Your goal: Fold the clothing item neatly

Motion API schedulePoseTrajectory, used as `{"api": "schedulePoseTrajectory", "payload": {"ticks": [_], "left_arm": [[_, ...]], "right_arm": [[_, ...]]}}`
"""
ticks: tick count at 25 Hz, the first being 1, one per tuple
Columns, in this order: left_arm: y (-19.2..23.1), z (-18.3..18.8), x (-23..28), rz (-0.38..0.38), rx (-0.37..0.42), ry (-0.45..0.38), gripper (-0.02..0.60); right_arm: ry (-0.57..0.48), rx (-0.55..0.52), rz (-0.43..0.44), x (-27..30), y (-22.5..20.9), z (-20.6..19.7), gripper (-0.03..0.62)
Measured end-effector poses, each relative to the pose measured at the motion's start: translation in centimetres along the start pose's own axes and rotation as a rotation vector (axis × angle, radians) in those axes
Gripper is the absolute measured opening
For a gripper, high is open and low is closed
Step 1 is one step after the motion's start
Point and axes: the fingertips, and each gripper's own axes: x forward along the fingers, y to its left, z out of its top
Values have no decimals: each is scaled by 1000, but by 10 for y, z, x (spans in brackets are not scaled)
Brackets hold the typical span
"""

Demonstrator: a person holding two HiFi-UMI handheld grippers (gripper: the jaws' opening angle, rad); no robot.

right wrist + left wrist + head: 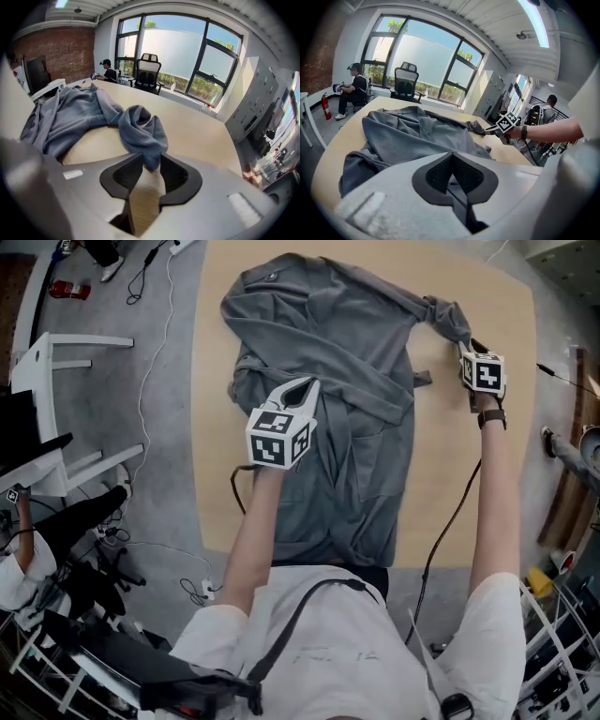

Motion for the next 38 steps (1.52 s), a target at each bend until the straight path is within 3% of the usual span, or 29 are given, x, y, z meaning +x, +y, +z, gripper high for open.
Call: {"api": "schedulePoseTrajectory", "payload": {"ticks": [4,6,9,11,14,16,22,26,28,31,34,36,38], "left_arm": [[-15,-18,3,-39,-2,48,0],[-21,-27,-1,-54,2,66,0],[-27,-35,-12,-63,5,74,0],[-27,-34,-21,-65,-2,60,0],[-21,-31,-39,-60,-33,28,0],[-14,-32,-54,-53,-65,5,0],[2,-29,-92,-44,-141,-66,0],[15,-27,-116,-37,-180,-115,0],[23,-28,-129,-31,-205,-137,0],[40,-33,-150,-8,-242,-168,0],[59,-41,-171,31,-282,-193,0],[71,-47,-183,54,-308,-208,0],[83,-53,-193,75,-330,-217,0]], "right_arm": [[16,-22,-79,7,-8,-5,35],[-6,12,-138,-1,-21,-1,26],[-107,43,-214,-34,-45,20,21],[-170,32,-193,-67,-52,41,21],[-193,58,-80,-120,-41,68,22],[-199,152,44,-157,-21,82,24],[-195,397,523,-245,90,123,28],[-249,545,856,-292,174,166,28],[-269,589,963,-308,218,178,28],[-289,708,1071,-312,281,183,28],[-278,987,1104,-285,334,156,28],[-227,1187,1055,-251,368,111,25],[-114,1209,955,-214,414,50,35]]}}
